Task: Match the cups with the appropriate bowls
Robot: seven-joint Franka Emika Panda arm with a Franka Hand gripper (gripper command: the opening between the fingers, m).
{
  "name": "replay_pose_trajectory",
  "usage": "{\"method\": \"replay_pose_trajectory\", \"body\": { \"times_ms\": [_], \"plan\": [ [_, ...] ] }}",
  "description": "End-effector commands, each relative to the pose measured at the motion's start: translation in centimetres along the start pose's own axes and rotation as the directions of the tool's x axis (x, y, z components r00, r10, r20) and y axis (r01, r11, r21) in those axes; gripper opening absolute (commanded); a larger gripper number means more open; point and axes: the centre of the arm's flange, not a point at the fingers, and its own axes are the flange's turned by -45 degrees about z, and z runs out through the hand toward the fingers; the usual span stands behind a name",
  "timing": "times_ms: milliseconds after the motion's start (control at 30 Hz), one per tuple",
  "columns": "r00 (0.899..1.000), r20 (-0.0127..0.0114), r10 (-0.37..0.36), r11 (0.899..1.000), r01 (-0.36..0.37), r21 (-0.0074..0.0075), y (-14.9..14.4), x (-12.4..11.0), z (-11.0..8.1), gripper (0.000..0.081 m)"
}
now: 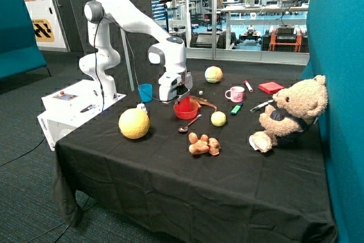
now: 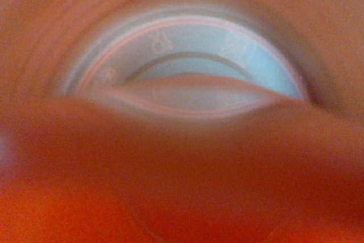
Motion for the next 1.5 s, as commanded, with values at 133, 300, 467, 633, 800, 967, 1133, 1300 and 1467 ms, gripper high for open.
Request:
{"method": "replay_pose_trajectory", "body": {
  "times_ms": [133, 300, 467, 633, 800, 967, 1133, 1300, 1467],
  "plan": [
    [1.000, 0.0017, -0.011, 1.000, 0.011, -0.0017, 0.1, 0.3, 0.0, 0.0305],
    [1.000, 0.0017, -0.010, 1.000, 0.010, -0.0017, 0.6, 0.1, -0.1, 0.0446],
    [1.000, 0.0017, -0.011, 1.000, 0.011, -0.0017, 1.0, 0.0, -0.2, 0.0542],
    [1.000, 0.0017, -0.015, 1.000, 0.015, -0.0017, 1.2, -0.2, -0.2, 0.0604],
    [1.000, 0.0017, -0.020, 1.000, 0.020, -0.0017, 1.1, -0.3, -0.2, 0.0654],
    [0.999, 0.0018, -0.035, 0.999, 0.035, -0.0016, 0.8, -0.4, -0.2, 0.0730],
    [0.999, 0.0018, -0.044, 0.999, 0.044, -0.0016, 0.4, -0.5, -0.2, 0.0736],
    [0.999, 0.0018, -0.050, 0.999, 0.050, -0.0016, 0.3, -0.7, -0.3, 0.0771],
    [0.999, 0.0018, -0.051, 0.999, 0.051, -0.0016, 0.4, -0.8, -0.3, 0.0805]
  ]
}}
